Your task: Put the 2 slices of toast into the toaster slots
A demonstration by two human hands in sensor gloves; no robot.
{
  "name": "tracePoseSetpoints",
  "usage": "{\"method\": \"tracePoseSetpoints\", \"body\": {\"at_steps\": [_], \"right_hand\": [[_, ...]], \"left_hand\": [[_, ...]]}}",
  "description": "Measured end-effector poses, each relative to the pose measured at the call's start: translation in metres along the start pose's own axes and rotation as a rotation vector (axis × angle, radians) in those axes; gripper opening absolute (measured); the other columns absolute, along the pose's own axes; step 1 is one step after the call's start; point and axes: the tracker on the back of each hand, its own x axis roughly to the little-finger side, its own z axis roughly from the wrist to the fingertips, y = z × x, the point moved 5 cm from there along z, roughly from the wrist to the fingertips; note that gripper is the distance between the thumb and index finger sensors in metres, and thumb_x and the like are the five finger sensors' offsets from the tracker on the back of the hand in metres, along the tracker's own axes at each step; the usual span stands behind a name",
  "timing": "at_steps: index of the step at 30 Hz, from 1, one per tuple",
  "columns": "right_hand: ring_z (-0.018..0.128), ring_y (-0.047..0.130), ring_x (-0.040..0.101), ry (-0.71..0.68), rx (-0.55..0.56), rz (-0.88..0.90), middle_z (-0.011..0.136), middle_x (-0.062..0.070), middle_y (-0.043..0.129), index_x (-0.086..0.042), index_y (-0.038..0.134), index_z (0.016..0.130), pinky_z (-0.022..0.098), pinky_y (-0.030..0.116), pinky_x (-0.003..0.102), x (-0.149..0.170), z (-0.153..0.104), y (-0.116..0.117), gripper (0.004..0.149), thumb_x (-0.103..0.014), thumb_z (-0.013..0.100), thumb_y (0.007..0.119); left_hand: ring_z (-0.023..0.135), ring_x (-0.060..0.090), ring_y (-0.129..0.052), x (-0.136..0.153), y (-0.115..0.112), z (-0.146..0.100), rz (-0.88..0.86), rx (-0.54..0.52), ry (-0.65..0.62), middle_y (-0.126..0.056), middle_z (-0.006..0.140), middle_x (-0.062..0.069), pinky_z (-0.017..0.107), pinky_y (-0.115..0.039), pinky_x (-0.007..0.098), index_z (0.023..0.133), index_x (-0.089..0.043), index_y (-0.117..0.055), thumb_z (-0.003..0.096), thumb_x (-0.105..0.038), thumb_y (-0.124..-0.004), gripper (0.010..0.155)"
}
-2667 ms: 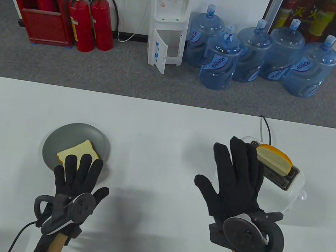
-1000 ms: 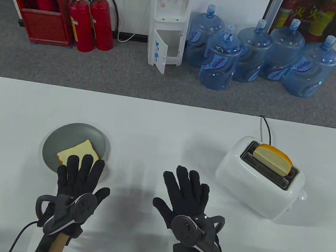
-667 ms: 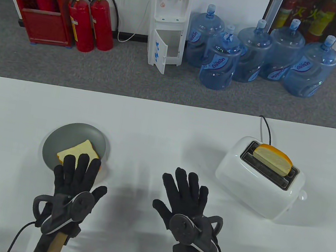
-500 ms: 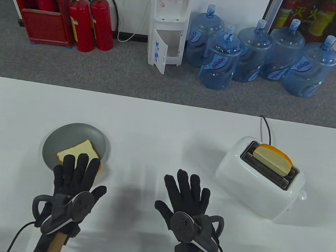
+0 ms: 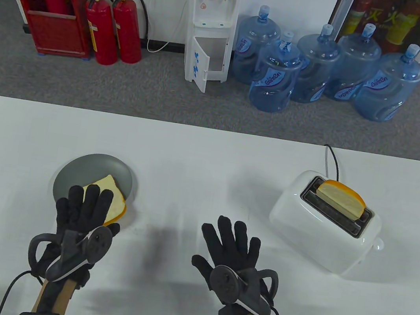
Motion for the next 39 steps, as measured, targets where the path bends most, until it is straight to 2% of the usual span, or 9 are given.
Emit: {"method": "tracePoseSetpoints", "body": {"at_steps": [6,9,18,26,33,39], "right_hand": [[0.118,0.029,0.051,-0.004,0.0,-0.004,0.134,0.014,0.022,-0.029,0.029,0.128,0.075,0.033,0.077,0.0,0.0,0.0,0.074,-0.067,0.067,0.048],[0.118,0.03,0.051,-0.008,0.001,-0.01,0.134,0.014,0.022,-0.029,0.029,0.128,0.075,0.033,0.077,-0.001,-0.001,0.0,0.074,-0.067,0.067,0.048],[0.118,0.03,0.051,-0.009,0.0,-0.011,0.134,0.013,0.023,-0.03,0.03,0.128,0.075,0.033,0.077,-0.002,0.0,0.0,0.073,-0.067,0.067,0.048],[0.118,0.03,0.051,-0.006,-0.003,-0.01,0.134,0.013,0.023,-0.03,0.03,0.128,0.075,0.033,0.077,-0.001,0.0,0.0,0.074,-0.067,0.067,0.048],[0.118,0.031,0.05,-0.003,0.0,-0.003,0.135,0.013,0.023,-0.03,0.03,0.128,0.075,0.033,0.077,-0.001,0.0,0.0,0.074,-0.067,0.067,0.048],[0.119,0.031,0.05,-0.006,0.004,-0.015,0.135,0.012,0.023,-0.031,0.03,0.128,0.076,0.033,0.077,-0.001,0.0,-0.001,0.074,-0.067,0.067,0.048]], "left_hand": [[0.118,0.037,-0.031,0.005,-0.009,0.02,0.05,0.131,0.022,-0.033,0.126,0.001,0.084,-0.034,0.052,0.118,-0.034,-0.029,0.0543,-0.061,-0.063,0.077],[0.118,0.035,-0.033,0.005,-0.016,0.032,0.052,0.216,0.012,-0.034,0.126,-0.001,0.084,-0.036,0.05,0.117,-0.034,-0.029,0.0529,-0.057,-0.069,0.079],[0.118,0.033,-0.037,0.007,-0.046,0.051,0.067,0.399,0.028,-0.036,0.125,-0.002,0.084,-0.039,0.049,0.116,-0.035,-0.028,0.0485,-0.055,-0.079,0.087],[0.118,0.026,-0.045,0.002,-0.069,0.052,0.133,0.446,0.025,-0.042,0.123,-0.004,0.084,-0.044,0.046,0.114,-0.036,-0.032,0.0473,-0.05,-0.084,0.086],[0.118,0.025,-0.047,-0.001,-0.071,0.054,0.158,0.44,0.018,-0.045,0.122,-0.005,0.084,-0.045,0.045,0.114,-0.037,-0.035,0.0474,-0.05,-0.084,0.084],[0.117,0.021,-0.053,0.0,-0.073,0.054,0.18,0.441,0.019,-0.051,0.12,-0.01,0.084,-0.048,0.043,0.112,-0.039,-0.041,0.0494,-0.046,-0.083,0.076]]}}
